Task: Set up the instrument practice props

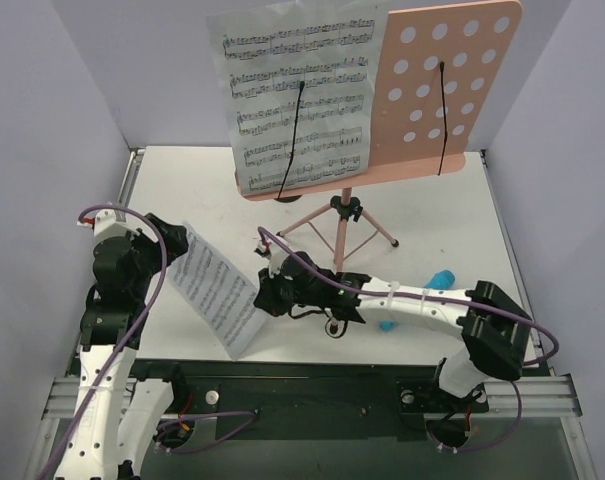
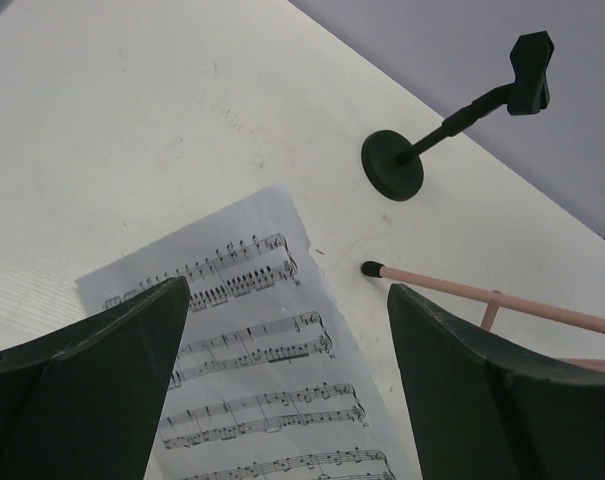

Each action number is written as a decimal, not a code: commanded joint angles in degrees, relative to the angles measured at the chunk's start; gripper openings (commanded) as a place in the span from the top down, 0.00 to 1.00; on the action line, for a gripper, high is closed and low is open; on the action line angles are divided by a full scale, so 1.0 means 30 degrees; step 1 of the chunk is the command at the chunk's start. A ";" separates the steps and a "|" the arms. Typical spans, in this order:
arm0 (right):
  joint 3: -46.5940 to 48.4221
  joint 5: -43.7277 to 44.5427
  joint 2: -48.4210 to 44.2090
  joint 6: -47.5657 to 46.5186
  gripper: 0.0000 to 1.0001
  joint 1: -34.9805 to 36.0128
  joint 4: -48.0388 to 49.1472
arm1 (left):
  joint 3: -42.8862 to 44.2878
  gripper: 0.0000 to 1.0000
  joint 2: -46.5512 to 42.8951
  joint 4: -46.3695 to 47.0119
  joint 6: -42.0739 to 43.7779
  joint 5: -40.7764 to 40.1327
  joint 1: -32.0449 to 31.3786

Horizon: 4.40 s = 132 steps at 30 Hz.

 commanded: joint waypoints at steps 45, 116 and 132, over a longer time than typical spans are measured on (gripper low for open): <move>0.7871 -0.6640 -1.2929 -0.7859 1.00 0.1374 -2.2746 | 0.6002 0.10 0.0635 0.6401 0.7248 2.1309 -0.5854; 0.6032 0.0767 -1.8082 -0.8798 0.40 0.1373 -2.0464 | 0.7685 1.00 0.7738 0.1756 1.2417 1.0781 -2.3642; 0.2103 0.1125 -2.2273 -0.6925 0.39 0.1344 -1.5313 | 0.5396 1.00 0.3484 0.5946 1.0923 0.7477 -2.3436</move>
